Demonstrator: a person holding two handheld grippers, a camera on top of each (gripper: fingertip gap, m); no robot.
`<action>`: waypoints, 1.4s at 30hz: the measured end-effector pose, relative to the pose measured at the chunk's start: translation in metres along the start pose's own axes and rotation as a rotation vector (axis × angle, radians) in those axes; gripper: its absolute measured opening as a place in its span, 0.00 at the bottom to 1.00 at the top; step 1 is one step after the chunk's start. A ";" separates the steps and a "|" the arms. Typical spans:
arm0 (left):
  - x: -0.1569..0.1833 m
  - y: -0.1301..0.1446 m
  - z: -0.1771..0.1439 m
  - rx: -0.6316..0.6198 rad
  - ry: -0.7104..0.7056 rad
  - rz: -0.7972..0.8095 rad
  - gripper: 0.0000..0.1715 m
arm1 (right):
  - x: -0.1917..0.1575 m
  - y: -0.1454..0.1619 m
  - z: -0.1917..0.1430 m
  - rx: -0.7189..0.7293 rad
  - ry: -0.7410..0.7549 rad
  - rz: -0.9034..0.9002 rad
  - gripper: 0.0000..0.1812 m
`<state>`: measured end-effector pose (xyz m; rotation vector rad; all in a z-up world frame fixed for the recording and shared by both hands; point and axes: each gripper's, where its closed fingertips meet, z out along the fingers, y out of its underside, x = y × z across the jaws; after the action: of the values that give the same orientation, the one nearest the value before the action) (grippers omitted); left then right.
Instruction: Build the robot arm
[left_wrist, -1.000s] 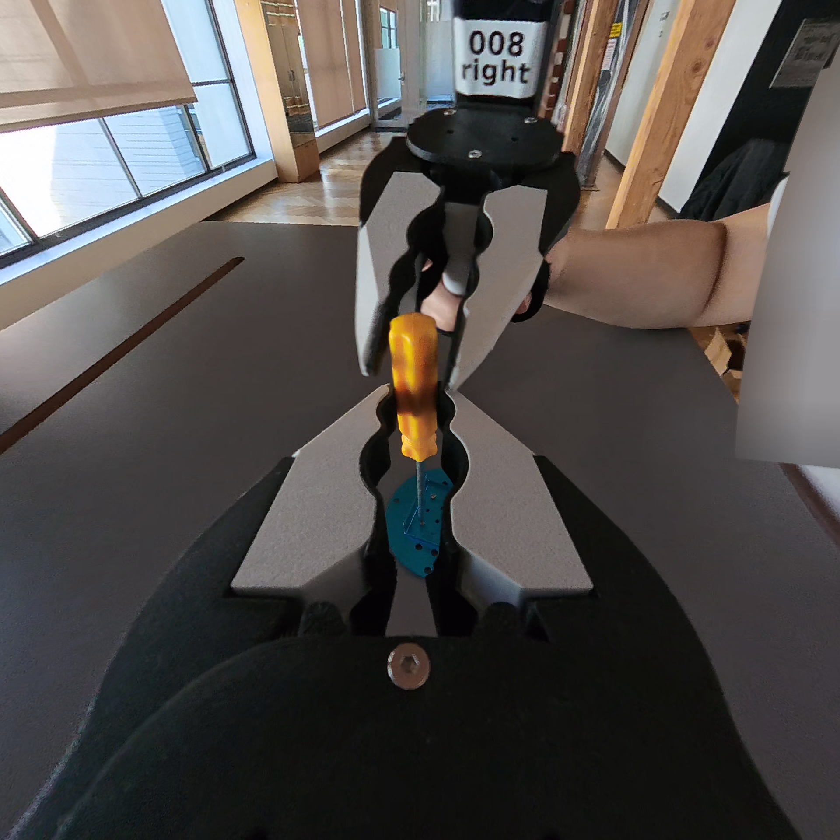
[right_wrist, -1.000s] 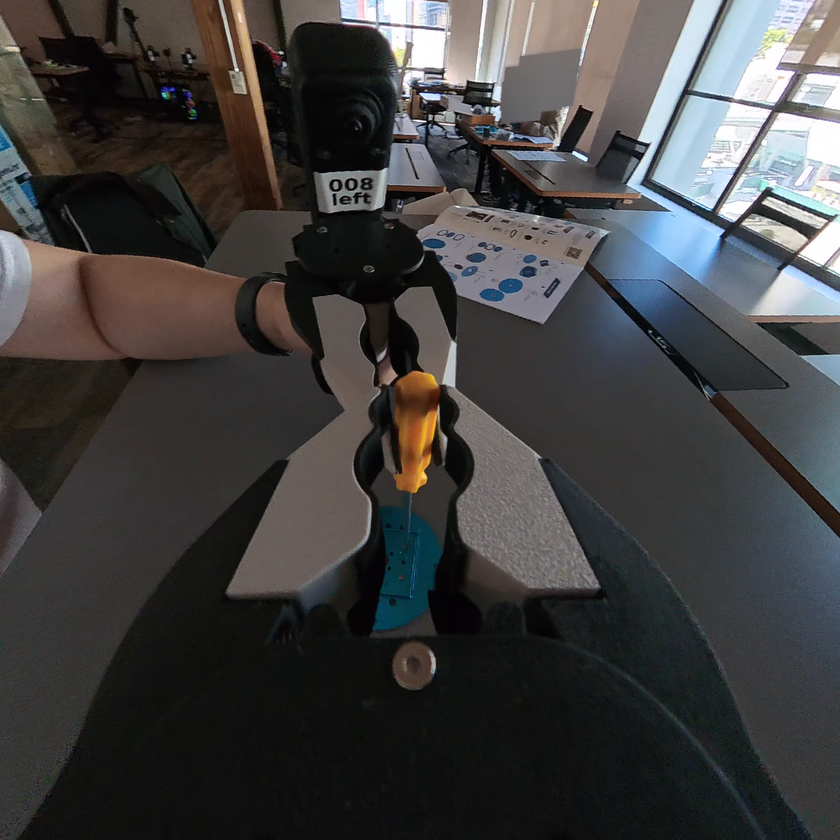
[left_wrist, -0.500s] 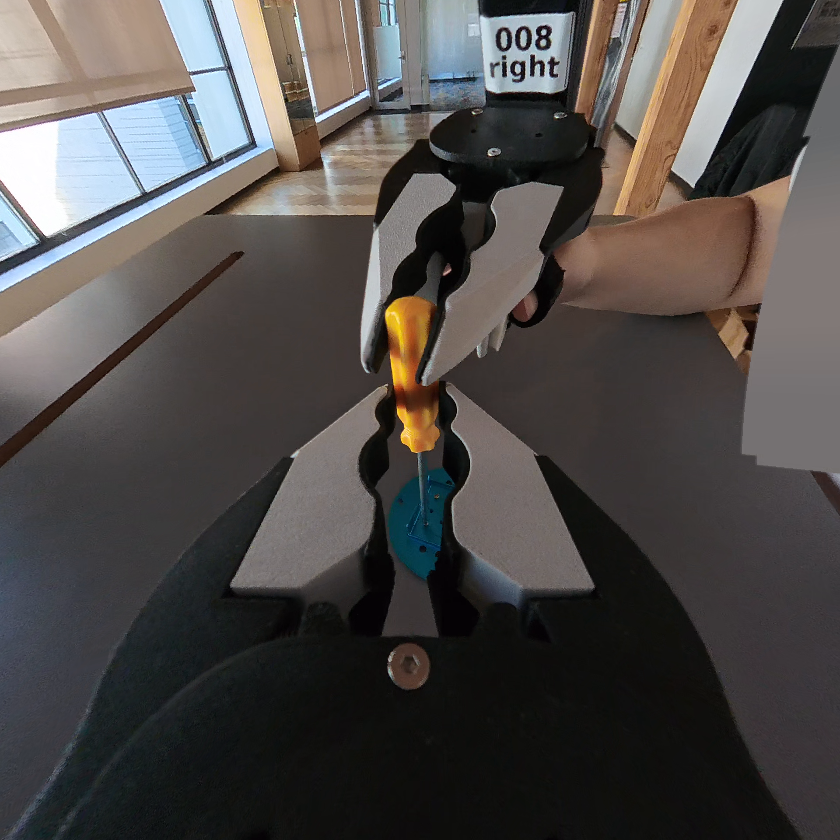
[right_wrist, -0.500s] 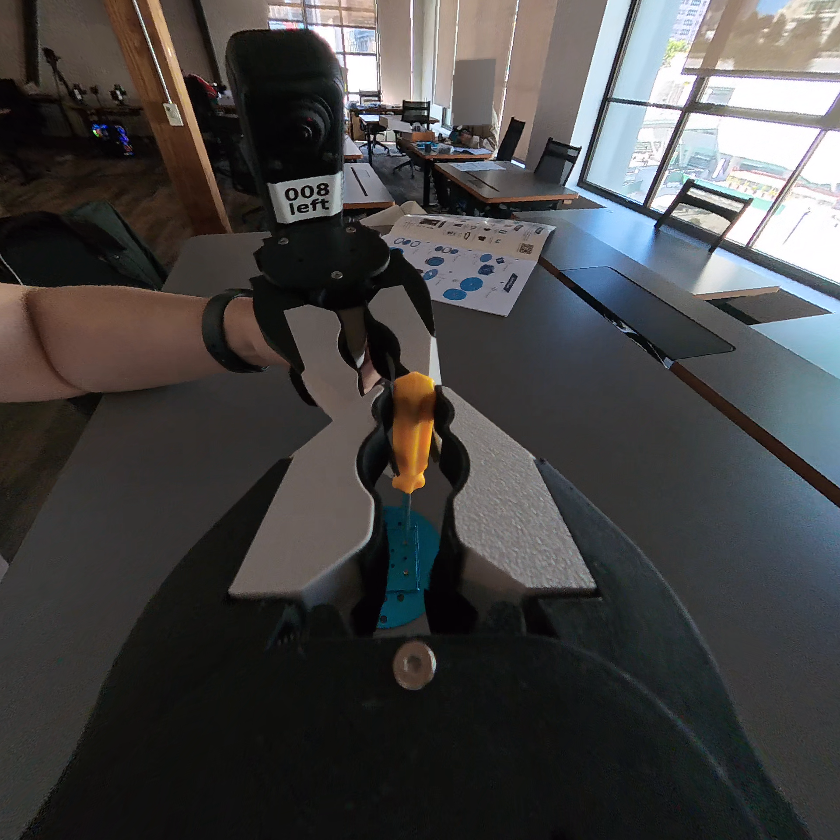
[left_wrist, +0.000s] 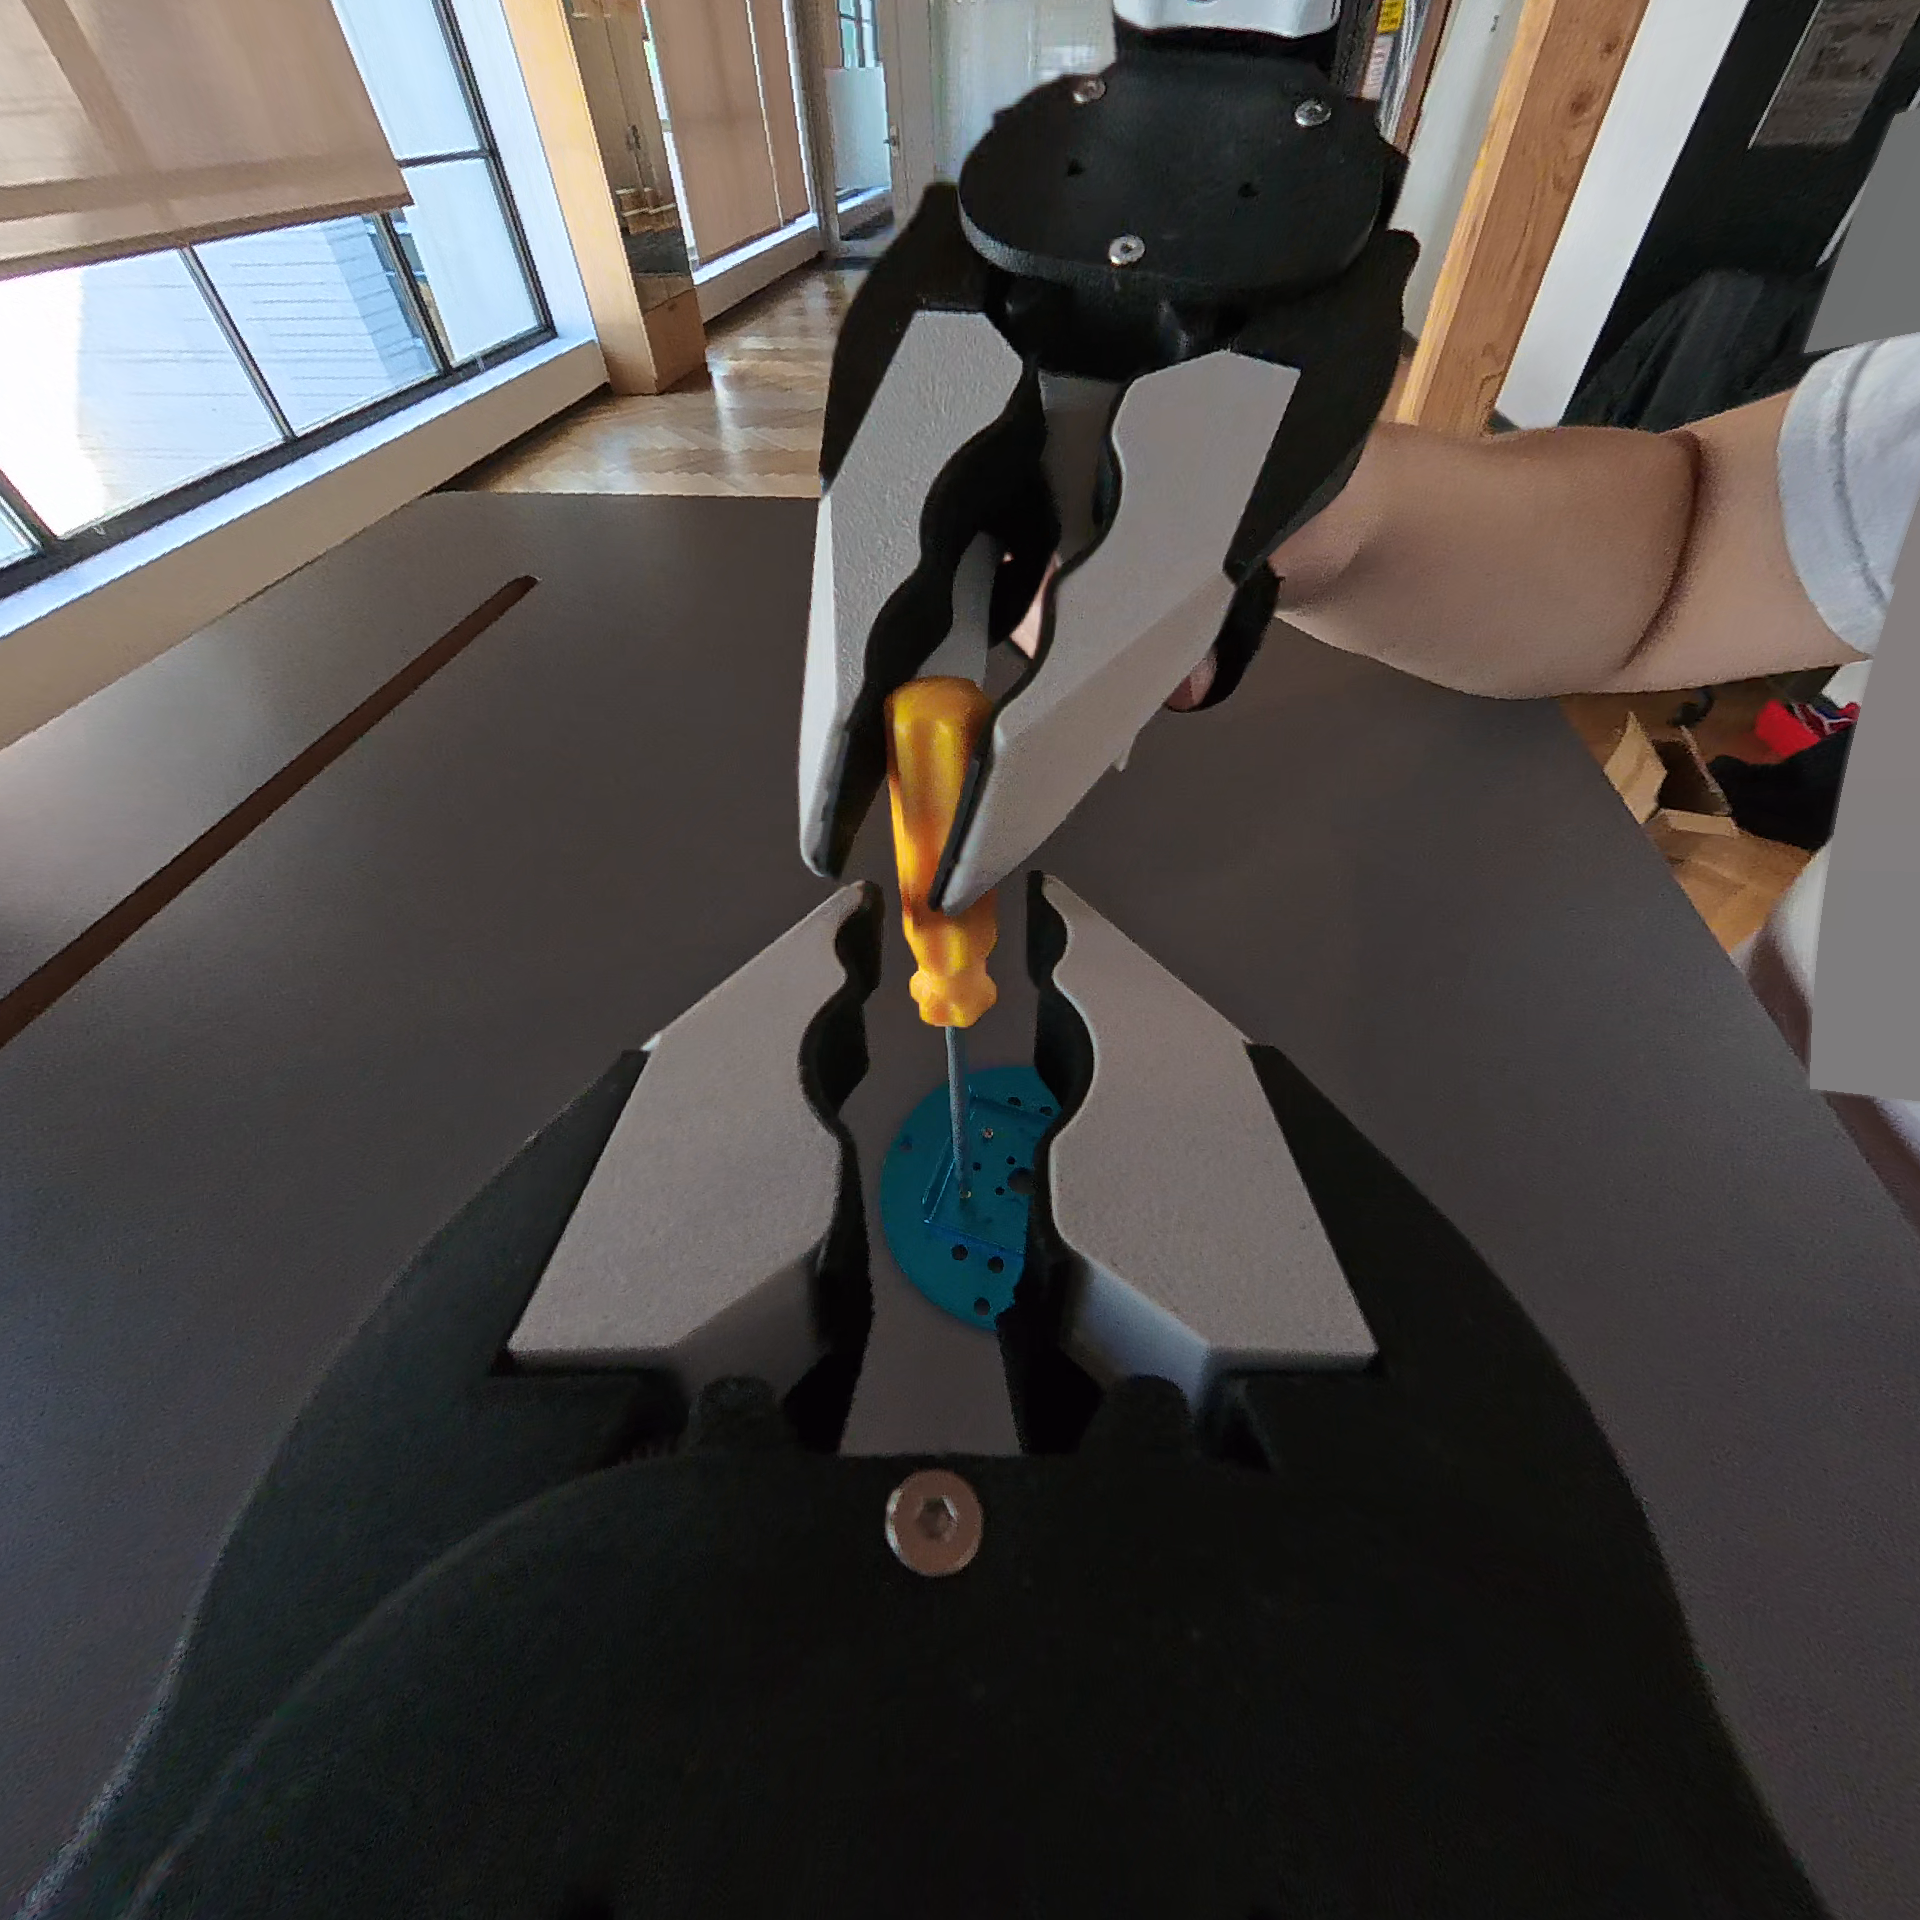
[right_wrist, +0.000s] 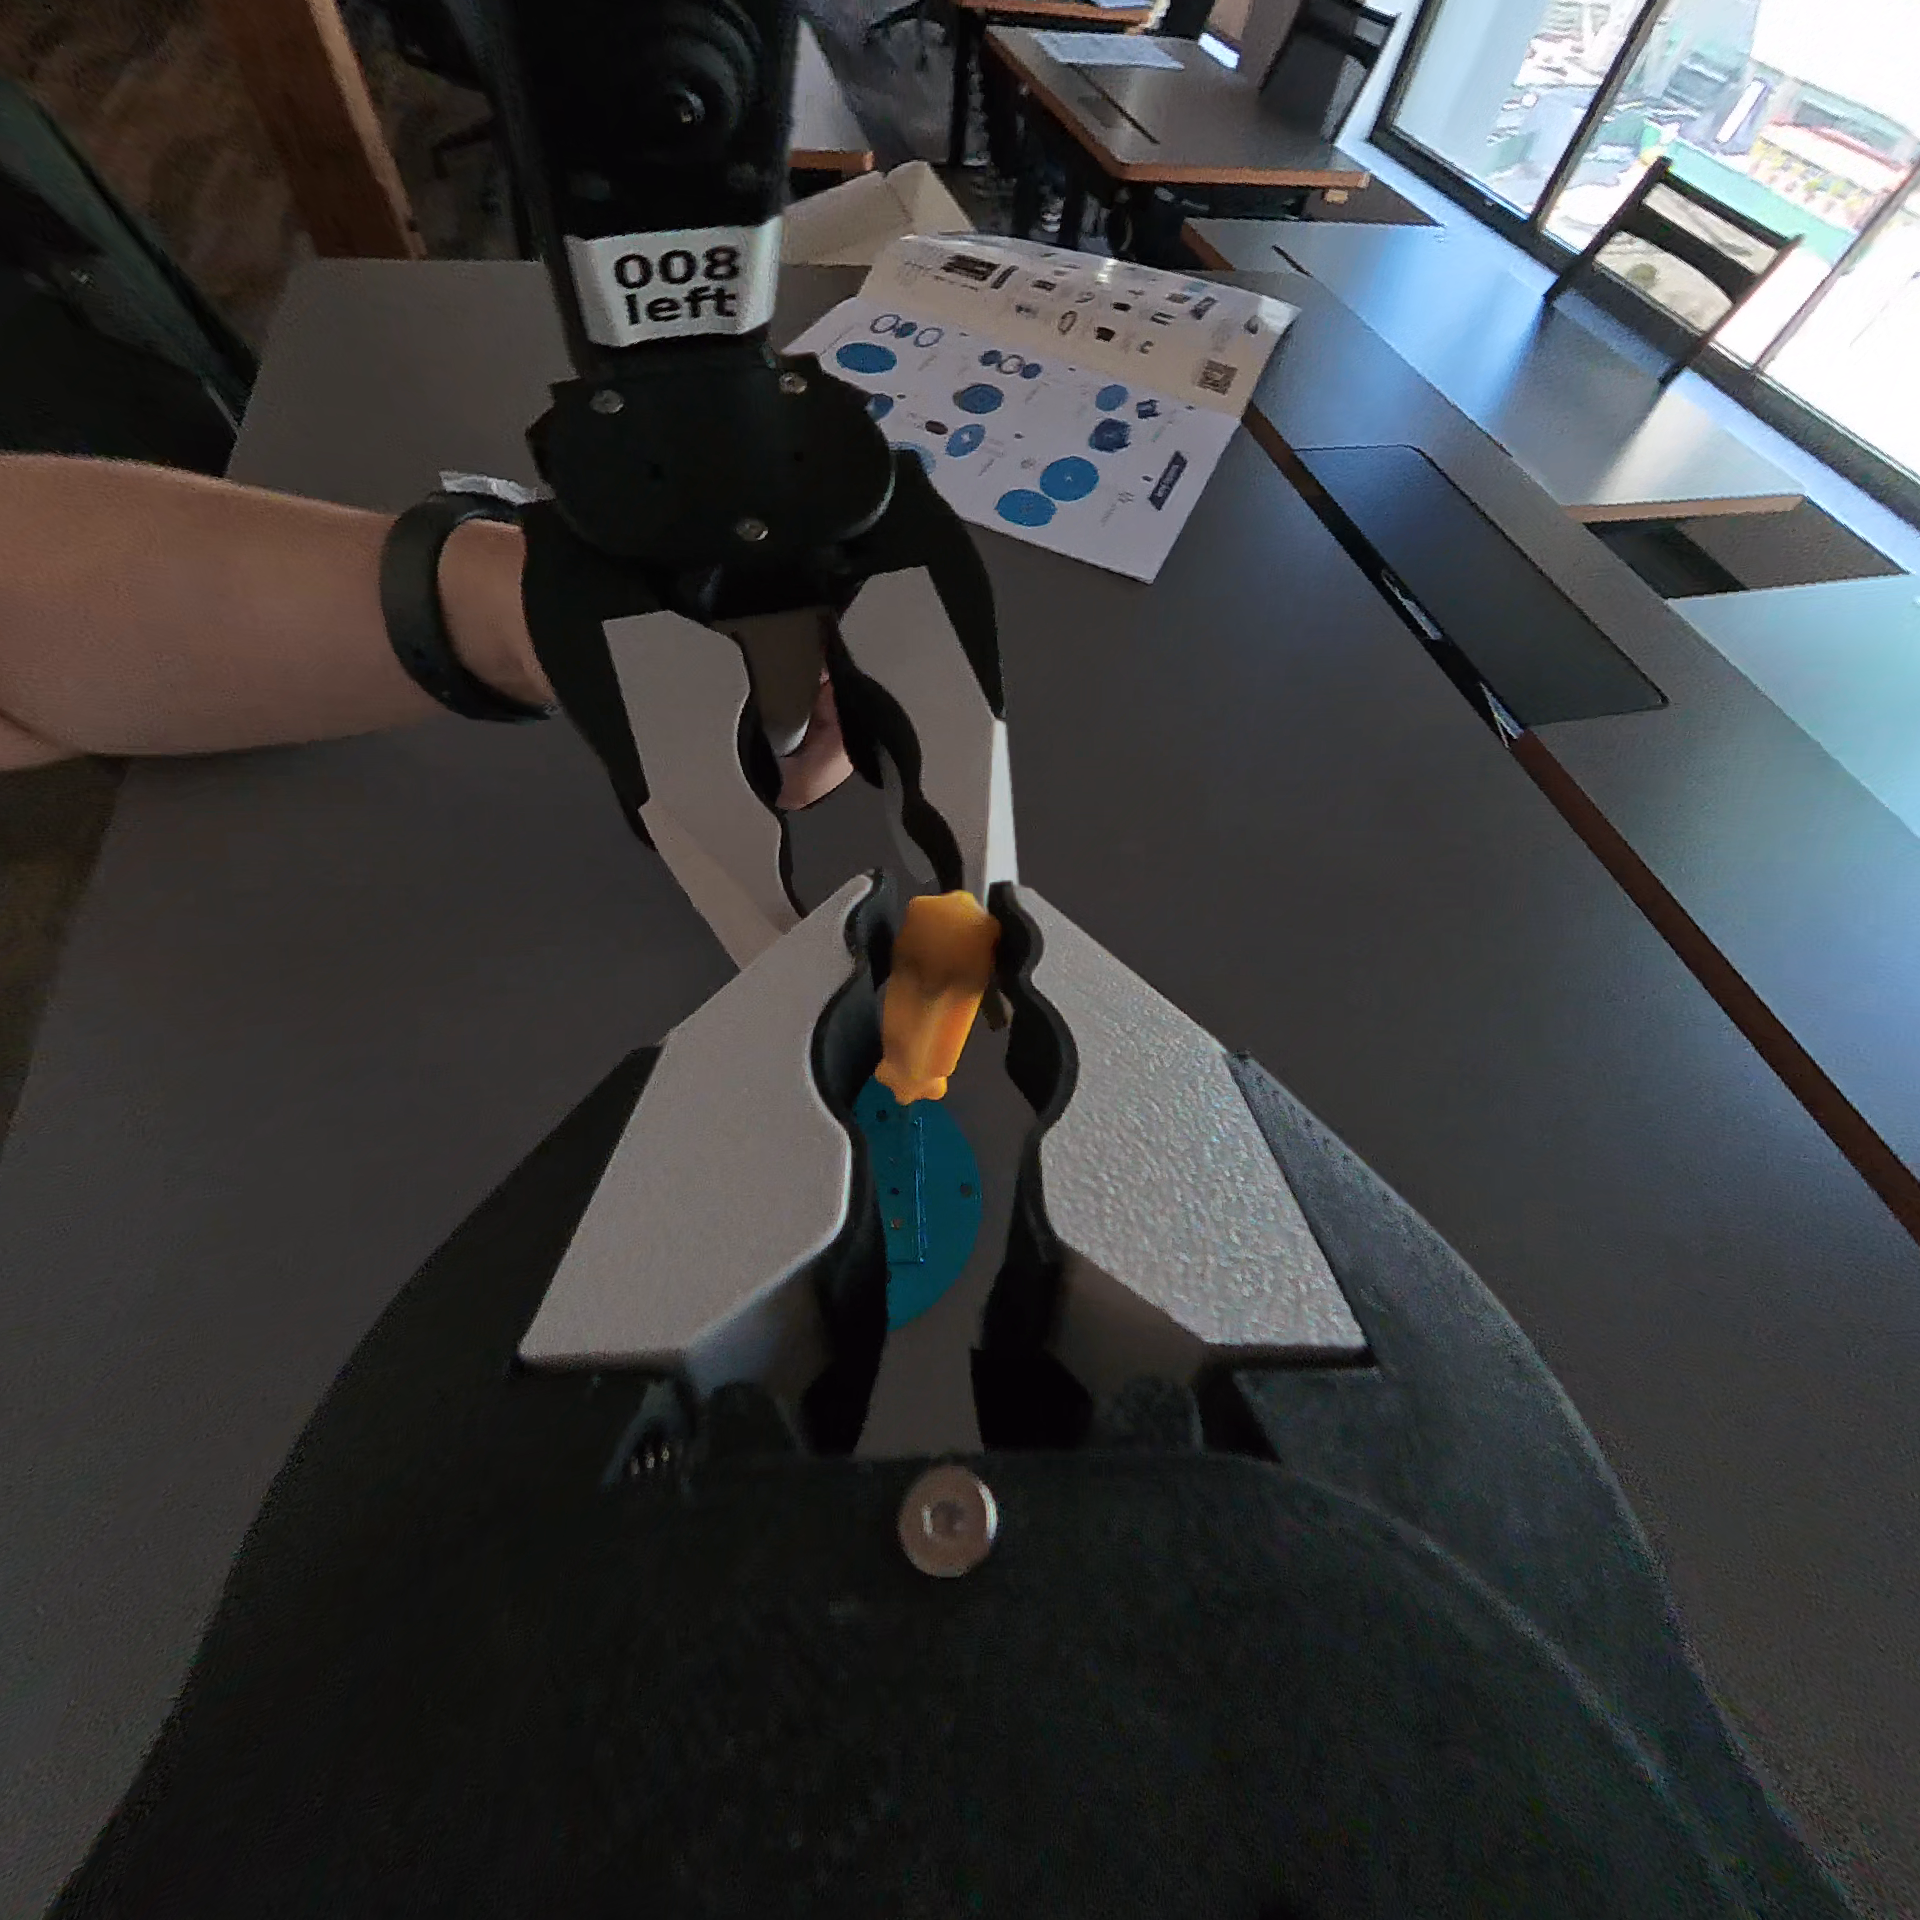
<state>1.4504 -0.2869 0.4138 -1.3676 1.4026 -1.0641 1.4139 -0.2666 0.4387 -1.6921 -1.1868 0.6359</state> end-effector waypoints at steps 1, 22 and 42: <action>-0.001 -0.001 0.000 0.003 -0.015 0.010 0.10 | 0.000 0.000 -0.001 0.009 0.017 0.040 0.10; 0.022 0.061 -0.013 -0.235 0.118 0.029 0.39 | -0.008 0.001 0.000 -0.081 -0.097 -0.033 0.10; 0.017 0.102 0.005 -0.464 0.154 0.080 0.44 | -0.003 0.002 -0.002 -0.061 -0.106 -0.018 0.10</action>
<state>1.4304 -0.3011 0.3129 -1.5600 1.8854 -0.8340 1.4152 -0.2704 0.4380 -1.7146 -1.3067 0.6911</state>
